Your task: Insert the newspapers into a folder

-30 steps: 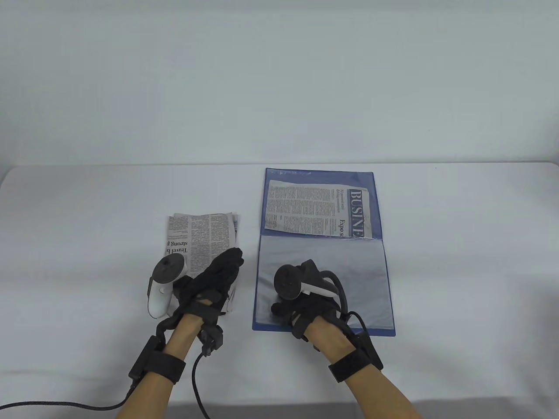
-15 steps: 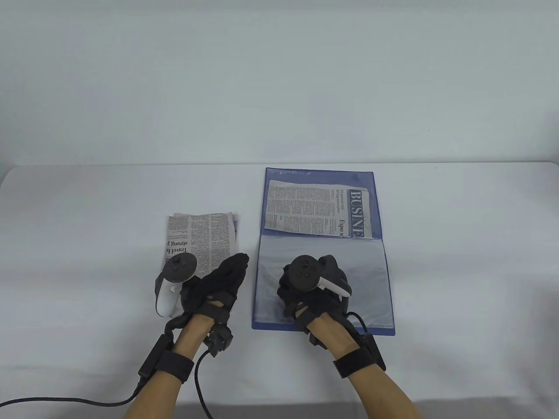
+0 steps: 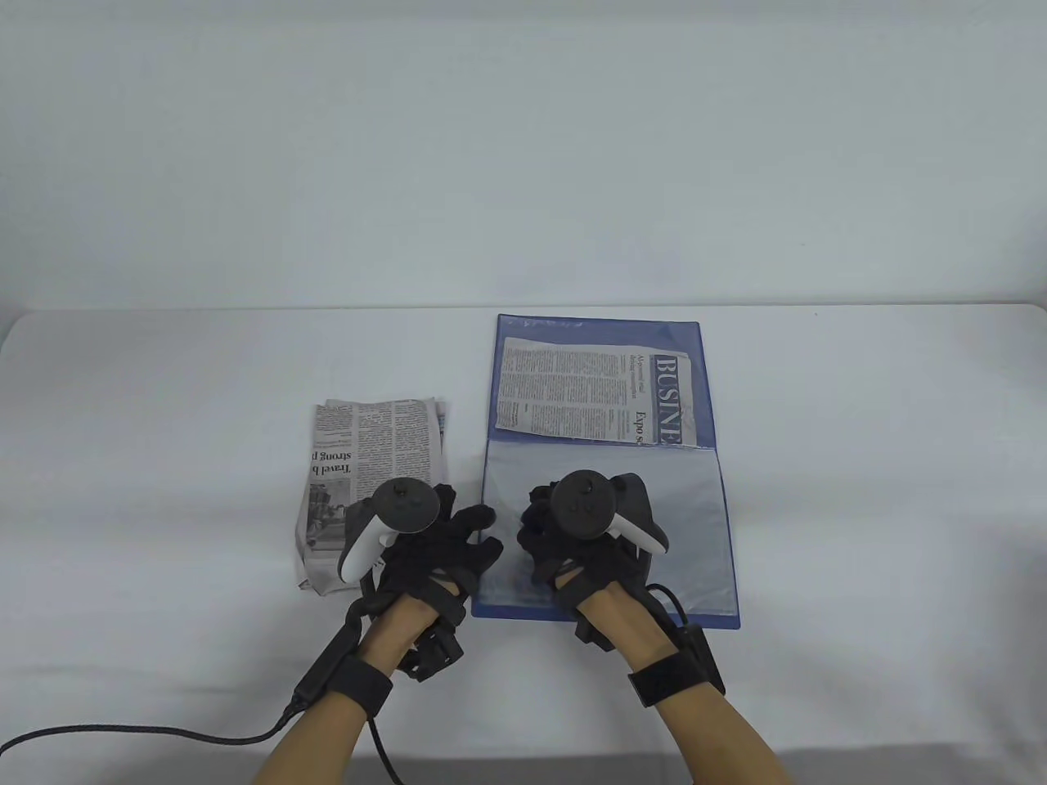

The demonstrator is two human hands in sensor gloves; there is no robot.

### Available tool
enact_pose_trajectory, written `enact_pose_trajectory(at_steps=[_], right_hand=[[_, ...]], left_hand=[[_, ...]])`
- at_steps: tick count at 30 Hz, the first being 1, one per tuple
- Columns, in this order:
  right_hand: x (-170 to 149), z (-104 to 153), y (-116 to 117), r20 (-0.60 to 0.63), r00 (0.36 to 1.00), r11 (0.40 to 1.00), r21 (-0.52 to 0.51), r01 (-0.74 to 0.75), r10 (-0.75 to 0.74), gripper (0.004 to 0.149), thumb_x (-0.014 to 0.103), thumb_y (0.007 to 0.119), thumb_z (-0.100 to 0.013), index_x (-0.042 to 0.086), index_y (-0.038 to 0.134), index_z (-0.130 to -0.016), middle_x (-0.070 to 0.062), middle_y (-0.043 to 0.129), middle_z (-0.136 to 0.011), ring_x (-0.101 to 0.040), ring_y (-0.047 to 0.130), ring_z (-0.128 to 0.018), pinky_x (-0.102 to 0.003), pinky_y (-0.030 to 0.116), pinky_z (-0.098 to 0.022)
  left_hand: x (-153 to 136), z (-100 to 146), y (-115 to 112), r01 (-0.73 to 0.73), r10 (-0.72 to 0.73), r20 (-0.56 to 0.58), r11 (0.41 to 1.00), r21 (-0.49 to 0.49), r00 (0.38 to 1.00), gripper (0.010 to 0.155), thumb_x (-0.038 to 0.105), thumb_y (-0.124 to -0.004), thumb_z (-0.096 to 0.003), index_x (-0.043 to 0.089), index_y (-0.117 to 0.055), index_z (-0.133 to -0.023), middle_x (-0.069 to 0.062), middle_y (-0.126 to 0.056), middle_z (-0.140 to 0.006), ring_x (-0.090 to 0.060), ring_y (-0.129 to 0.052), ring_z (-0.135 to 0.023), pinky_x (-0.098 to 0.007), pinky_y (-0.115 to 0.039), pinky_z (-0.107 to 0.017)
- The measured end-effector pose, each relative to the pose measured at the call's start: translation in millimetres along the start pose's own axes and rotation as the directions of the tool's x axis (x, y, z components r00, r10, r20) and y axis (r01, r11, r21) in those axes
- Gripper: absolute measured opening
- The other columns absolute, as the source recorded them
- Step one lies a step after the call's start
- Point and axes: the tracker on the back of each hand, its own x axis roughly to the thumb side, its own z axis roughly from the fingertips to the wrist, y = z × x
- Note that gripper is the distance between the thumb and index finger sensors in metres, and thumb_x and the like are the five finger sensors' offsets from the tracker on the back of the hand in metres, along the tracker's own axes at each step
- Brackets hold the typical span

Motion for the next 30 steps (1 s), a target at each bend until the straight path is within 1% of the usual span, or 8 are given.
enact_pose_trajectory(at_steps=[3, 9, 13, 15, 17, 20, 25, 30], right_hand=[[-1, 0, 0, 0.002, 1.000, 1.000, 0.001, 0.007, -0.007, 0.037, 0.027, 0.079, -0.056, 0.004, 0.074, -0.085, -0.025, 0.052, -0.103, -0.052, 0.048, -0.096, -0.074, 0.036, -0.063], [0, 0, 0, 0.013, 1.000, 1.000, 0.007, 0.003, -0.003, 0.037, 0.027, 0.079, -0.056, 0.005, 0.075, -0.085, -0.025, 0.052, -0.103, -0.051, 0.048, -0.096, -0.074, 0.036, -0.063], [-1, 0, 1, 0.015, 1.000, 1.000, 0.003, 0.004, -0.004, 0.037, 0.027, 0.079, -0.056, 0.005, 0.075, -0.085, -0.025, 0.052, -0.104, -0.051, 0.048, -0.096, -0.074, 0.036, -0.063], [-1, 0, 0, 0.015, 1.000, 1.000, 0.000, 0.013, -0.013, 0.037, 0.027, 0.079, -0.056, 0.006, 0.075, -0.086, -0.025, 0.052, -0.103, -0.051, 0.048, -0.096, -0.074, 0.036, -0.063], [-2, 1, -1, 0.015, 1.000, 1.000, -0.002, 0.023, -0.023, 0.037, 0.027, 0.079, -0.056, 0.006, 0.075, -0.086, -0.026, 0.052, -0.103, -0.051, 0.048, -0.096, -0.074, 0.036, -0.063], [-2, 1, -1, 0.015, 0.999, 1.000, -0.003, 0.028, -0.028, 0.037, 0.027, 0.078, -0.056, 0.006, 0.075, -0.086, -0.025, 0.052, -0.104, -0.051, 0.048, -0.096, -0.074, 0.035, -0.063], [-3, 1, -1, 0.016, 0.999, 0.999, -0.006, 0.038, -0.038, 0.037, 0.027, 0.078, -0.056, 0.005, 0.075, -0.086, -0.025, 0.052, -0.103, -0.051, 0.048, -0.096, -0.074, 0.035, -0.063], [-4, 2, -2, 0.015, 0.999, 0.999, -0.015, 0.031, -0.031, 0.036, 0.027, 0.078, -0.056, 0.006, 0.075, -0.086, -0.025, 0.052, -0.104, -0.051, 0.048, -0.096, -0.074, 0.035, -0.063]], left_hand=[[5, 3, -1, 0.041, -0.041, -0.008, 0.996, 0.078, 0.999, 0.042, 0.044, -0.070, -0.0634, 0.030, -0.064, -0.103, -0.008, -0.009, -0.125, -0.036, 0.018, -0.107, -0.065, 0.003, -0.077], [7, 10, 5, 0.208, -0.195, -0.097, 0.967, 0.147, 0.976, 0.042, 0.055, -0.073, -0.0606, 0.024, -0.087, -0.086, -0.007, -0.038, -0.126, -0.036, 0.000, -0.115, -0.064, -0.008, -0.083], [4, 15, 10, 0.201, -0.180, -0.122, 0.960, 0.193, 0.976, 0.047, 0.055, -0.066, -0.0614, 0.021, -0.094, -0.078, -0.009, -0.051, -0.123, -0.038, -0.013, -0.117, -0.065, -0.014, -0.084], [2, 18, 13, 0.186, -0.161, -0.121, 0.956, 0.225, 0.979, 0.049, 0.053, -0.063, -0.0617, 0.022, -0.084, -0.092, -0.010, -0.048, -0.124, -0.039, -0.012, -0.118, -0.065, -0.014, -0.084], [1, 18, 15, 0.187, -0.166, -0.114, 0.960, 0.210, 0.980, 0.049, 0.045, -0.061, -0.0634, 0.034, -0.057, -0.111, -0.008, -0.032, -0.127, -0.037, -0.004, -0.117, -0.066, -0.011, -0.084], [2, 11, 12, 0.236, -0.230, -0.067, 0.967, 0.096, 0.971, 0.061, 0.034, -0.058, -0.0636, 0.053, -0.033, -0.116, -0.005, -0.009, -0.127, -0.034, 0.013, -0.113, -0.065, -0.003, -0.083], [7, 1, -4, 0.340, -0.343, -0.056, 0.938, -0.060, 0.937, 0.058, 0.030, -0.059, -0.0634, 0.054, -0.044, -0.114, -0.005, 0.007, -0.124, -0.032, 0.025, -0.106, -0.065, 0.006, -0.079], [5, -1, -8, 0.441, -0.449, -0.127, 0.893, -0.087, 0.885, 0.052, 0.029, -0.058, -0.0628, 0.050, -0.057, -0.110, -0.004, 0.004, -0.124, -0.032, 0.024, -0.106, -0.064, 0.007, -0.078]])
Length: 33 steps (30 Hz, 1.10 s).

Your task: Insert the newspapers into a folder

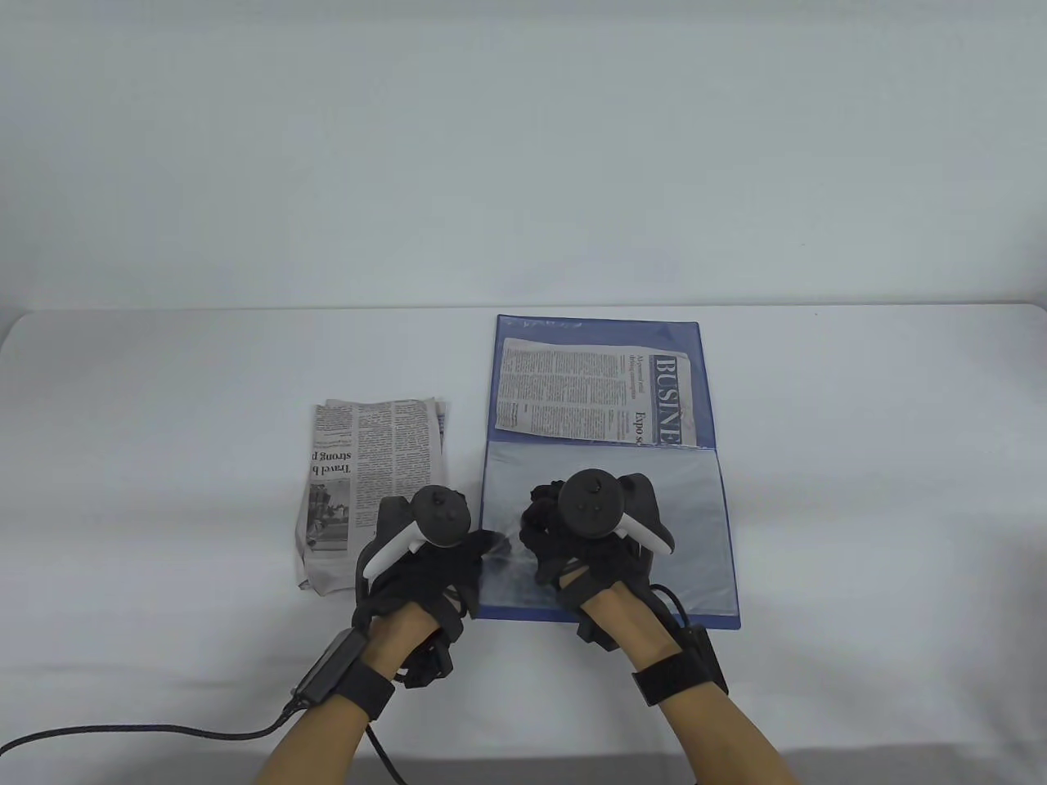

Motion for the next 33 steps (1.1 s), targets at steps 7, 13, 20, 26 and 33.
enact_pose_trajectory(at_steps=[7, 13, 20, 26, 33], right_hand=[[-1, 0, 0, 0.004, 1.000, 1.000, -0.010, 0.006, -0.006, 0.037, 0.027, 0.078, -0.056, 0.006, 0.075, -0.086, -0.025, 0.052, -0.104, -0.051, 0.048, -0.096, -0.074, 0.035, -0.063], [-1, 0, -1, 0.008, 1.000, 1.000, -0.015, 0.019, -0.018, 0.037, 0.027, 0.077, -0.056, 0.006, 0.074, -0.086, -0.026, 0.052, -0.103, -0.051, 0.048, -0.096, -0.074, 0.035, -0.063], [0, 0, 1, 0.008, 1.000, 1.000, -0.004, 0.007, -0.007, 0.037, 0.027, 0.077, -0.056, 0.005, 0.074, -0.086, -0.026, 0.052, -0.103, -0.051, 0.048, -0.096, -0.074, 0.035, -0.063], [-2, 0, 4, 0.000, 1.000, 1.000, 0.010, 0.008, -0.008, 0.037, 0.027, 0.077, -0.056, 0.005, 0.074, -0.086, -0.026, 0.052, -0.103, -0.052, 0.047, -0.096, -0.074, 0.035, -0.063], [-2, 0, 3, 0.001, 1.000, 1.000, 0.011, 0.011, -0.011, 0.037, 0.027, 0.077, -0.056, 0.005, 0.074, -0.086, -0.026, 0.052, -0.103, -0.052, 0.048, -0.096, -0.074, 0.035, -0.063]], left_hand=[[-10, 3, 10, -0.107, 0.107, 0.000, 0.994, -0.037, 0.994, 0.052, 0.028, -0.057, -0.0623, 0.048, -0.061, -0.110, -0.003, -0.004, -0.126, -0.033, 0.020, -0.108, -0.064, 0.005, -0.079], [-42, 32, 48, -0.212, 0.230, -0.247, 0.973, 0.095, 0.941, 0.068, 0.038, -0.062, -0.0632, 0.034, -0.023, -0.119, -0.012, 0.002, -0.123, -0.040, 0.016, -0.107, -0.065, 0.000, -0.079], [-128, 46, 50, -0.448, 0.408, -0.585, 0.890, 0.084, 0.701, 0.112, 0.046, -0.077, -0.0596, 0.011, 0.019, -0.105, -0.021, 0.030, -0.105, -0.052, 0.025, -0.097, -0.070, 0.001, -0.075], [-152, 43, 46, -0.428, 0.441, -0.653, 0.883, 0.193, 0.616, 0.085, 0.045, -0.076, -0.0598, 0.024, -0.011, -0.109, -0.014, 0.022, -0.110, -0.045, 0.020, -0.104, -0.065, -0.004, -0.082], [-151, 53, 61, -0.184, 0.397, -0.723, 0.915, 0.359, 0.565, 0.042, 0.050, -0.071, -0.0612, 0.031, -0.066, -0.099, 0.000, -0.027, -0.126, -0.035, -0.025, -0.121, -0.057, -0.033, -0.093]])
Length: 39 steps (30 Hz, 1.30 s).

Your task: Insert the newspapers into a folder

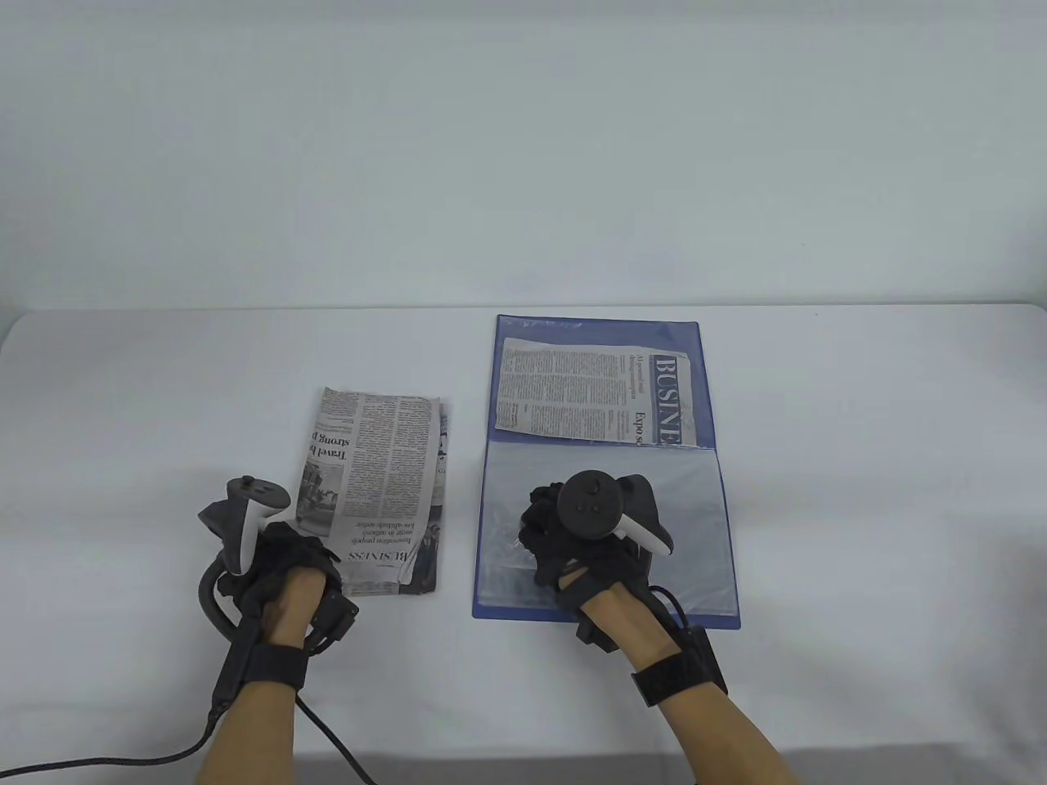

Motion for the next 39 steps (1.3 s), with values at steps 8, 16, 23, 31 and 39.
enact_pose_trajectory(at_steps=[8, 16, 23, 31, 39], right_hand=[[0, 0, -1, 0.004, 1.000, 1.000, -0.013, -0.001, 0.001, 0.036, 0.027, 0.077, -0.056, 0.005, 0.074, -0.086, -0.026, 0.052, -0.104, -0.051, 0.048, -0.096, -0.074, 0.035, -0.063], [-1, -1, -1, 0.008, 1.000, 1.000, -0.018, 0.011, -0.011, 0.037, 0.027, 0.077, -0.056, 0.005, 0.074, -0.086, -0.026, 0.051, -0.104, -0.051, 0.047, -0.096, -0.074, 0.035, -0.063], [-1, -1, -2, 0.007, 1.000, 1.000, -0.024, 0.014, -0.013, 0.036, 0.027, 0.076, -0.057, 0.006, 0.073, -0.086, -0.026, 0.051, -0.104, -0.051, 0.048, -0.096, -0.074, 0.035, -0.063], [-1, -1, -2, 0.010, 1.000, 0.999, -0.037, 0.022, -0.022, 0.037, 0.027, 0.076, -0.057, 0.005, 0.073, -0.086, -0.026, 0.051, -0.104, -0.052, 0.048, -0.096, -0.074, 0.035, -0.063], [-2, 0, -3, 0.013, 0.999, 0.999, -0.041, 0.031, -0.031, 0.037, 0.027, 0.076, -0.057, 0.005, 0.073, -0.086, -0.026, 0.052, -0.103, -0.052, 0.048, -0.096, -0.074, 0.035, -0.063]], left_hand=[[-8, 20, 22, -0.201, 0.181, 0.094, 0.936, 0.290, 0.979, 0.044, 0.051, -0.066, -0.0636, 0.050, -0.060, -0.107, 0.005, -0.034, -0.129, -0.031, -0.033, -0.124, -0.057, -0.031, -0.094], [-15, 31, 33, -0.646, 0.570, 0.410, 0.761, 0.065, 0.712, 0.044, 0.041, -0.064, -0.0660, 0.048, -0.047, -0.106, 0.012, -0.071, -0.112, -0.013, -0.089, -0.093, -0.038, -0.068, -0.086], [-26, 42, 50, -0.745, 0.650, 0.468, 0.667, 0.025, 0.598, 0.045, 0.040, -0.065, -0.0652, 0.050, -0.053, -0.107, 0.011, -0.082, -0.103, -0.004, -0.104, -0.060, -0.030, -0.085, -0.068], [-39, 23, 65, -0.730, 0.711, 0.405, 0.669, -0.137, 0.575, 0.046, 0.038, -0.067, -0.0656, 0.046, -0.055, -0.109, 0.008, -0.085, -0.099, -0.007, -0.102, -0.049, -0.032, -0.086, -0.062], [-47, 14, 68, -0.694, 0.699, 0.313, 0.704, -0.148, 0.643, 0.044, 0.038, -0.070, -0.0653, 0.049, -0.062, -0.108, 0.006, -0.087, -0.099, -0.008, -0.101, -0.047, -0.033, -0.086, -0.061]])
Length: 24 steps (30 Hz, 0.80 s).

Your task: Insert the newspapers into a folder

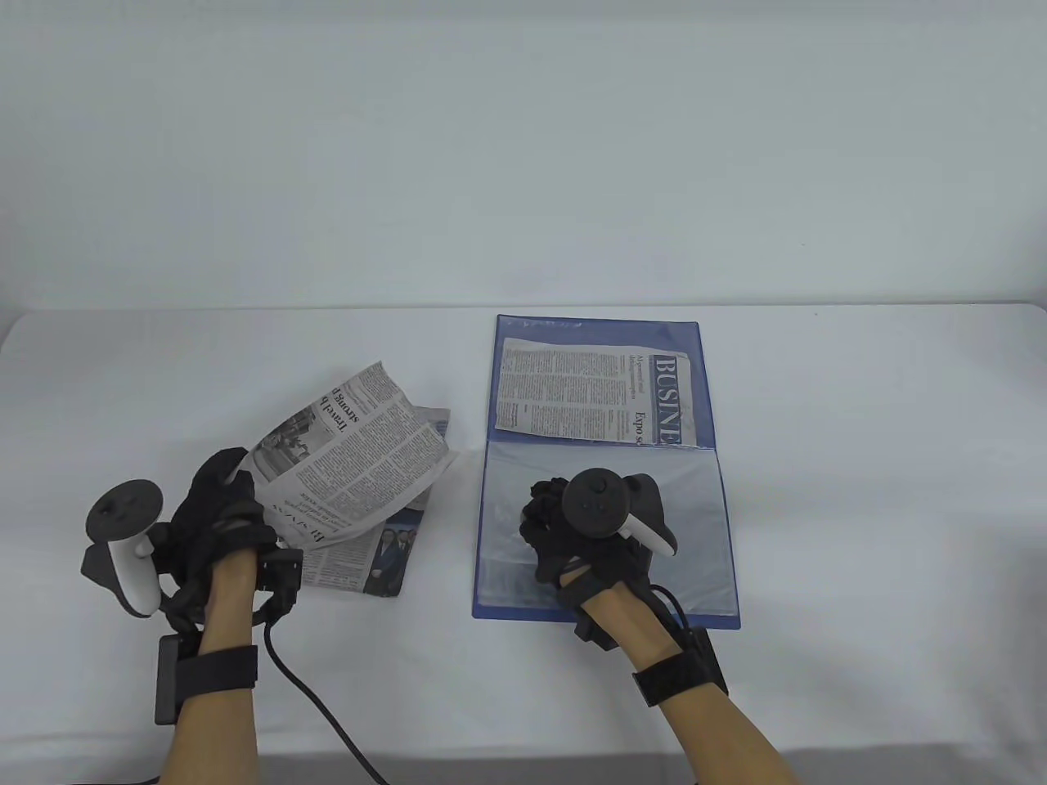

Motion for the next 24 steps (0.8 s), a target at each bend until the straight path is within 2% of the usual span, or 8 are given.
enact_pose_trajectory(at_steps=[7, 13, 24], right_hand=[[-0.1, 0.1, -0.5, -0.001, 1.000, 1.000, -0.003, 0.006, -0.006, 0.037, 0.027, 0.076, -0.057, 0.005, 0.073, -0.086, -0.026, 0.051, -0.103, -0.051, 0.048, -0.096, -0.074, 0.035, -0.063], [-0.9, 0.0, -1.9, 0.000, 1.000, 1.000, -0.014, 0.010, -0.010, 0.037, 0.027, 0.076, -0.057, 0.005, 0.073, -0.086, -0.026, 0.051, -0.104, -0.051, 0.048, -0.096, -0.074, 0.035, -0.063], [-1.2, -0.2, -3.2, 0.002, 1.000, 1.000, -0.016, 0.021, -0.021, 0.037, 0.027, 0.076, -0.057, 0.005, 0.073, -0.086, -0.025, 0.051, -0.104, -0.051, 0.048, -0.096, -0.074, 0.035, -0.063]], left_hand=[[-0.6, -2.6, -4.6, 0.041, -0.041, -0.015, 0.999, -0.036, 0.999, 0.044, 0.037, -0.072, -0.0647, 0.046, -0.065, -0.107, 0.004, -0.090, -0.096, -0.008, -0.102, -0.043, -0.034, -0.087, -0.057], [-0.5, -7.0, -6.9, 0.030, -0.034, -0.039, 0.995, -0.099, 0.999, 0.044, 0.037, -0.072, -0.0646, 0.046, -0.066, -0.107, 0.004, -0.090, -0.096, -0.008, -0.102, -0.043, -0.034, -0.088, -0.056], [-2.5, -8.3, -8.4, 0.003, -0.009, -0.045, 0.990, -0.143, 0.999, 0.044, 0.036, -0.072, -0.0644, 0.044, -0.067, -0.107, 0.003, -0.091, -0.094, -0.008, -0.102, -0.041, -0.034, -0.088, -0.055]])
